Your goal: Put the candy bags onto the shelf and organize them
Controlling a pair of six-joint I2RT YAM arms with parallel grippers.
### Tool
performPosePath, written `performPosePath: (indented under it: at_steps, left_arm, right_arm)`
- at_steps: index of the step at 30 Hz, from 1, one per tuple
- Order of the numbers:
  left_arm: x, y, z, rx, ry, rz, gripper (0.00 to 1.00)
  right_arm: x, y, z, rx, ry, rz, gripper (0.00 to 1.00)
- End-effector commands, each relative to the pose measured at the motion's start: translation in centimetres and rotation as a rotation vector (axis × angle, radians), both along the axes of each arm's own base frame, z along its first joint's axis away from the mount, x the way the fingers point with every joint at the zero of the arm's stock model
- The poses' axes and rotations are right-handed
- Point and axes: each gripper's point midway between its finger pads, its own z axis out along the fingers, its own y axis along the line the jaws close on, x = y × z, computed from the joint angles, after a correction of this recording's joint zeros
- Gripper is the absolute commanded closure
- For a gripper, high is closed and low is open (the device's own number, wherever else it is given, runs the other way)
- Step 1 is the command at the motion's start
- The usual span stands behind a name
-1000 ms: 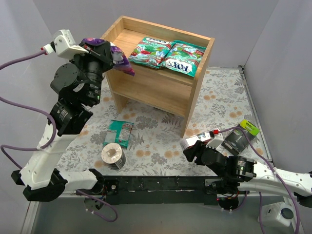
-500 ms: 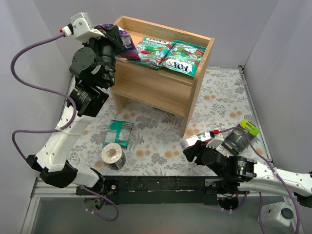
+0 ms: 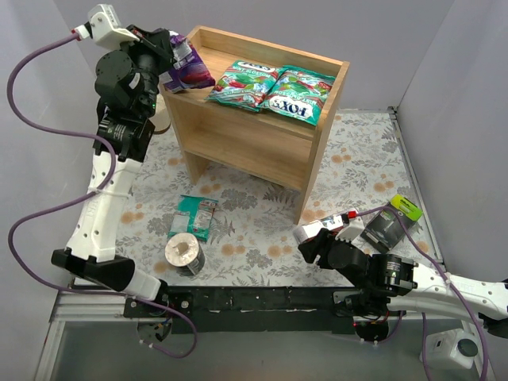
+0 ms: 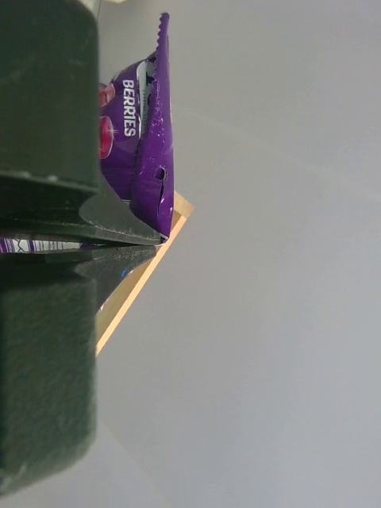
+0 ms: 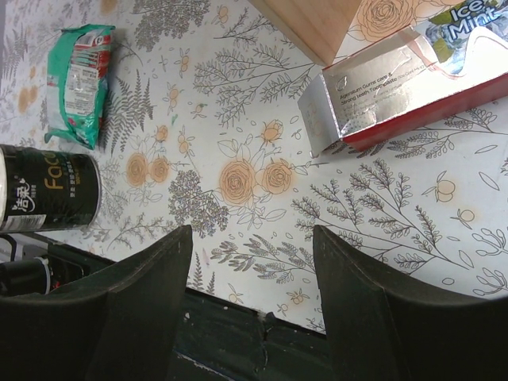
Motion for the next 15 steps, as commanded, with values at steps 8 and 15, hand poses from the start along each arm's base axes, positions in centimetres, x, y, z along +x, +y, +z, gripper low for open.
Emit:
performPosePath:
  at_steps: [8,15]
  left_arm:
    - [1.4,-5.6,-1.7,0.061,-0.005,-0.296,0.91]
    - [2.8,-7.8,-2.7,0.09,0.008,-0.387,0.89]
  right_arm:
    - [0.5,-0.1,0.9,0.034,-0.01,-0.045,0.31]
    - [0.5,-0.1,0.8,0.037,-0.009,-0.047,0.31]
